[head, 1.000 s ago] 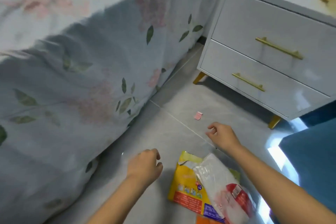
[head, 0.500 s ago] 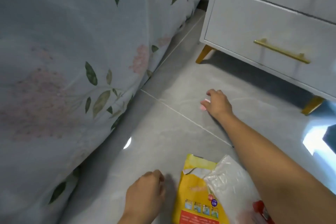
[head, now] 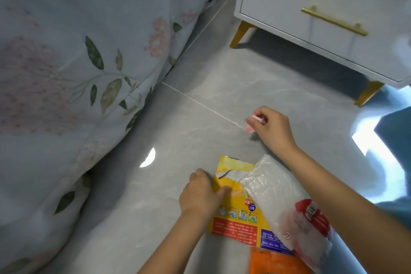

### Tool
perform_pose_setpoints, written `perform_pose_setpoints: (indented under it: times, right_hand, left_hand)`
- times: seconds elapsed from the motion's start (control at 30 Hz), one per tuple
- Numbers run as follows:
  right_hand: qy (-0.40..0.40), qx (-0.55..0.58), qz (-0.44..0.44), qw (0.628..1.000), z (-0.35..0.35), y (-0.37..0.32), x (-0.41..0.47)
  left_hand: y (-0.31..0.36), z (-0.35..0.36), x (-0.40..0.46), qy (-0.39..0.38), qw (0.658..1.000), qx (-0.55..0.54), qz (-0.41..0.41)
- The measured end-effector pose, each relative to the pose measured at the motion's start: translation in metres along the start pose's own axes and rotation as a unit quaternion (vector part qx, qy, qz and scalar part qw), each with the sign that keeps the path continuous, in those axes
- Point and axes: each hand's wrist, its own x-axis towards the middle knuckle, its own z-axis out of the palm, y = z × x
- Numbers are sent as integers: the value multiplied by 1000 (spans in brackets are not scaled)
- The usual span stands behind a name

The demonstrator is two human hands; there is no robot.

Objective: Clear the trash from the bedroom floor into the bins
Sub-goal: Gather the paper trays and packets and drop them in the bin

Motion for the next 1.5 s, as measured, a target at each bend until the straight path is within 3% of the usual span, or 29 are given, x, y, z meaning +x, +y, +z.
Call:
perform_pose_setpoints:
  times: [0.13, 0.33, 0.47, 0.67, 0.87, 1.1, 1.33, 1.5]
  right_hand:
    - [-18, 8, 7, 1000, -13, 22, -49]
    - [-30, 11, 27, 999, -17, 31, -81]
    - [-62, 40, 40, 997, -15, 3, -94]
    - [-146, 64, 23, 987, -1, -81, -121]
    - [-163, 115, -23, 980, 5, -174, -151]
    - [-176, 152, -65, 970, -2, -250, -205]
    - [-251, 205, -143, 935, -3, -346, -268]
    - [-367, 202, -214, 882, 22, -426, -335]
  left_hand:
    - [15, 17, 10, 43, 999, 1, -7]
    - [9, 17, 8, -11, 998, -54, -7]
    - [-21, -8, -20, -3, 990, -144, 1]
    - [-86, -73, -94, 69, 968, -240, -14]
    - [-152, -143, -179, 163, 928, -333, -26]
    - [-193, -166, -264, 184, 889, -417, -35]
    - [-237, -177, -378, 220, 798, -559, -50]
    - [-266, -168, -448, 210, 744, -629, -85]
